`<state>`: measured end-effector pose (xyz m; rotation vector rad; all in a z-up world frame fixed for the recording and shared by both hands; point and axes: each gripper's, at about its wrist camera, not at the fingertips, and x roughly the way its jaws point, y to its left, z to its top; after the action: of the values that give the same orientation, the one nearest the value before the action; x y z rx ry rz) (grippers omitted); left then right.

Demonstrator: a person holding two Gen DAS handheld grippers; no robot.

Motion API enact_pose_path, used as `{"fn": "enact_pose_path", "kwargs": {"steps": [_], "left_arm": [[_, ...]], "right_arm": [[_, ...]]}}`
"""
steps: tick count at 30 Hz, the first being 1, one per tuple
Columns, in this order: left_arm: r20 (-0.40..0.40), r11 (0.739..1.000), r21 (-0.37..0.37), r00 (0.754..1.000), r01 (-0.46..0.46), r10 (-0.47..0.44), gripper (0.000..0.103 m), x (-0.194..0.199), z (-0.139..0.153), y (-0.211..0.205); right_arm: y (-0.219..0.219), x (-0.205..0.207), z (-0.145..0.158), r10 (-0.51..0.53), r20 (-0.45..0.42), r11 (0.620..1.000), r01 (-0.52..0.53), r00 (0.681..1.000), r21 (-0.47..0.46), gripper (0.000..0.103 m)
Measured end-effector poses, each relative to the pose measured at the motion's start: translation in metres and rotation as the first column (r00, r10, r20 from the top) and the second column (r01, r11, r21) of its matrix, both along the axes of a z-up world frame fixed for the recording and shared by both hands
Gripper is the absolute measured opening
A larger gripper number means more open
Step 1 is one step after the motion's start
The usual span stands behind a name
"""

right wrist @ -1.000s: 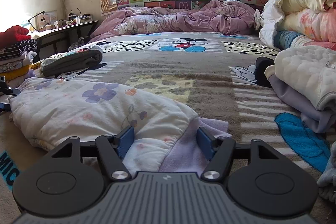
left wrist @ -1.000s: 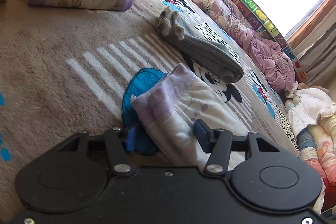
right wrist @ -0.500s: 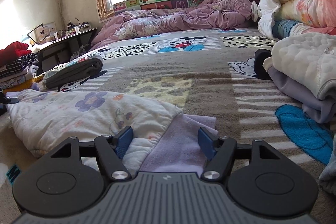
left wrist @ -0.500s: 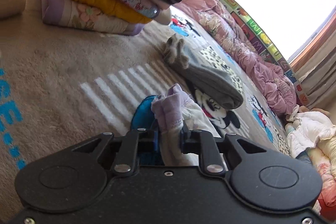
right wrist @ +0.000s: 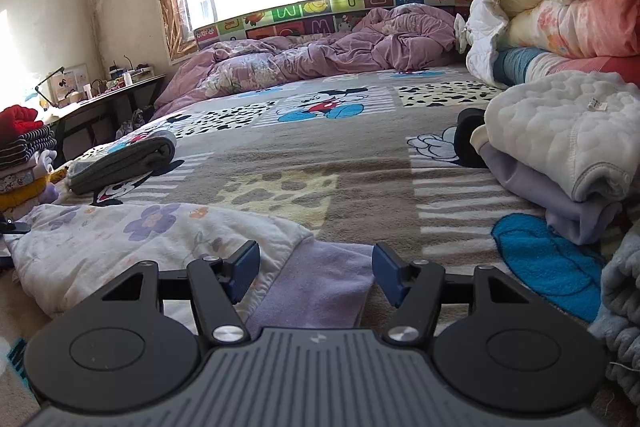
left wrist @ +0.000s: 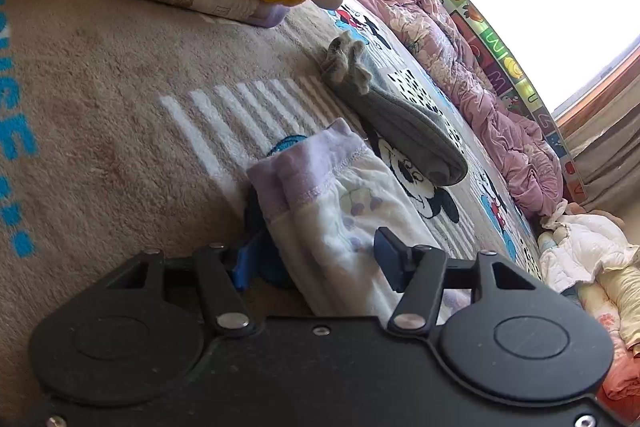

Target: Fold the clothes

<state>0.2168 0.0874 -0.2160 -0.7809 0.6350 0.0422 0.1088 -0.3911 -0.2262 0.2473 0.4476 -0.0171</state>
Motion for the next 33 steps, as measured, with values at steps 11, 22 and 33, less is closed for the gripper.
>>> {"fn": "enact_pose_path", "kwargs": {"steps": [11,22,33], "left_arm": [[0.004,1.0,-0.003,1.0,0.002,-0.002,0.058,0.004,0.001,-0.001],[0.007,1.0,0.0,1.0,0.009,-0.009,0.058,0.006,0.002,-0.002],[0.002,1.0,-0.016,1.0,0.013,-0.013,0.058,0.006,0.001,0.002]], "right_arm": [[0.008,0.002,0.002,0.084,0.015,0.996,-0.084,0.996,-0.009,0.012],[-0.025,0.004,0.002,-0.01,0.015,0.996,0.008,1.0,0.087,0.05],[-0.023,0.005,-0.006,0.01,-0.01,0.993,-0.009,1.0,0.117,0.049]]}}
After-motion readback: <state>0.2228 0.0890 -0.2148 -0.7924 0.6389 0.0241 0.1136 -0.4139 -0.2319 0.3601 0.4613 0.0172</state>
